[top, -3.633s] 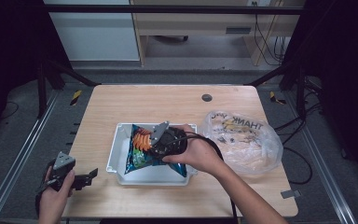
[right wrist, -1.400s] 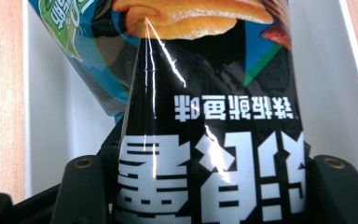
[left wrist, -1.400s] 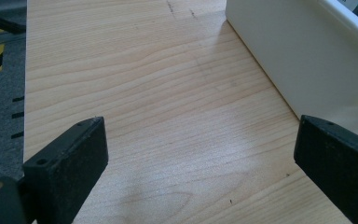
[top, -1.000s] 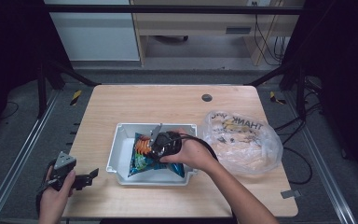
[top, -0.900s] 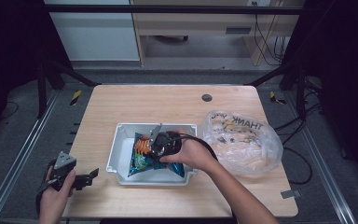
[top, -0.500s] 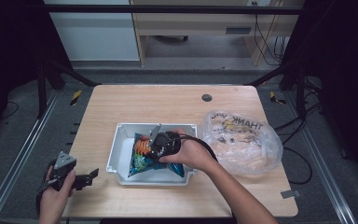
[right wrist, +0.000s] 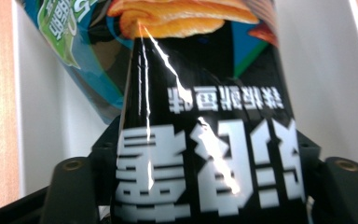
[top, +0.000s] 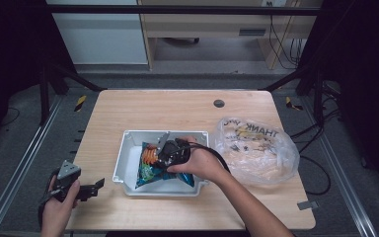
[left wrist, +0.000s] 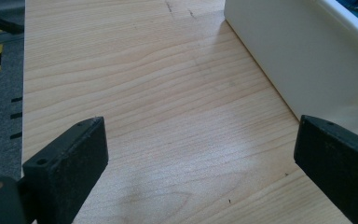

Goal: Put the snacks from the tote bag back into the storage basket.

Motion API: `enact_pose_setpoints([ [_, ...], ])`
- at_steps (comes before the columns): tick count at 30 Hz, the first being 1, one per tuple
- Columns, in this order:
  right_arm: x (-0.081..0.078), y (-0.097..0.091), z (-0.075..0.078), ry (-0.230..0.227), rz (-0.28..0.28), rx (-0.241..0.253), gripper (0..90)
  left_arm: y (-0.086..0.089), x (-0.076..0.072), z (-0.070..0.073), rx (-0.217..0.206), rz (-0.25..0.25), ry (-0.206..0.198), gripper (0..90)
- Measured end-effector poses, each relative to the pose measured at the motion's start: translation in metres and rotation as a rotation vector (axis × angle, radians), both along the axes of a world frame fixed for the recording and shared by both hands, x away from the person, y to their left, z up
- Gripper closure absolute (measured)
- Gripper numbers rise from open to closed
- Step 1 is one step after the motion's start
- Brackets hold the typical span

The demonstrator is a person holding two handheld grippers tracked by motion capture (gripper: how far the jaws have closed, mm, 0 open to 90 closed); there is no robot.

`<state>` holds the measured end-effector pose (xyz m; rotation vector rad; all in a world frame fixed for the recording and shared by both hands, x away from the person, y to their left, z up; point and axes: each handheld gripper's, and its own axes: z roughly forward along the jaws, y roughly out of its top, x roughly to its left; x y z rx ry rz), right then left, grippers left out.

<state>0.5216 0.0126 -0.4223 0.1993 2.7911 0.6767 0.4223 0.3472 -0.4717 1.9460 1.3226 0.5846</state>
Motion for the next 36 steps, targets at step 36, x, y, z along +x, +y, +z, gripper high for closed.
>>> enact_pose_setpoints([
  [36,-0.011,-0.024,0.025,-0.006,-0.045,0.143,11.5,0.0,0.0,0.0,0.005,0.0,0.002,2.7],
])
